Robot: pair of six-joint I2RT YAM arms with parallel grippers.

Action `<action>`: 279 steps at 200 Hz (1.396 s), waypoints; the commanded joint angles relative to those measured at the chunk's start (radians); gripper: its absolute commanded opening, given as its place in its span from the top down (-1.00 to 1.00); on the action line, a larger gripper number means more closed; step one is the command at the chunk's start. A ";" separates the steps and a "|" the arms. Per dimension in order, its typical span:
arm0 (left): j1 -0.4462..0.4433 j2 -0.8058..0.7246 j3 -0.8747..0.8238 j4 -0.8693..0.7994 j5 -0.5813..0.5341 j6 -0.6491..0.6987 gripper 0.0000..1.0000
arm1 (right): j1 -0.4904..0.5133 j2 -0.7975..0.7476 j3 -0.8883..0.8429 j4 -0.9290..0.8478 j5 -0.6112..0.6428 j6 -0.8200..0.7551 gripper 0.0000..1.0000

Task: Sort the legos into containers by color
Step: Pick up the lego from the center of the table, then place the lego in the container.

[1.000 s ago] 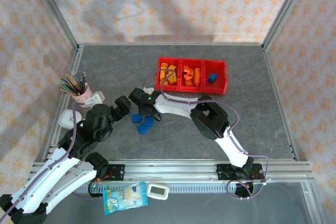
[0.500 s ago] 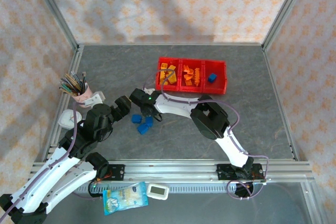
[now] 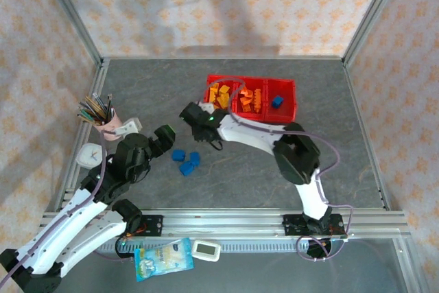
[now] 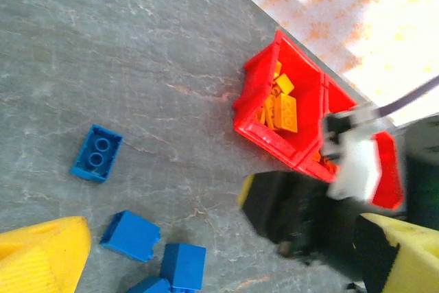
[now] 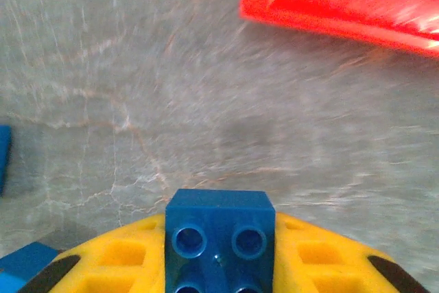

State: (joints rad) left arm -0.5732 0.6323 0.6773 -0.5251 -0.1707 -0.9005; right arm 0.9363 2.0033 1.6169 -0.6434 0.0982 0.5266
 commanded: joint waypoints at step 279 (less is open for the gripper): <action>-0.164 0.563 0.183 0.486 0.222 0.156 -0.99 | -0.690 -0.183 -0.150 0.182 -0.066 -0.235 -0.04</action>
State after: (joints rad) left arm -0.7334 1.2259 0.8242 -0.0330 0.0917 -0.7746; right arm 0.2413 1.9182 1.4616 -0.4618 0.0586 0.3012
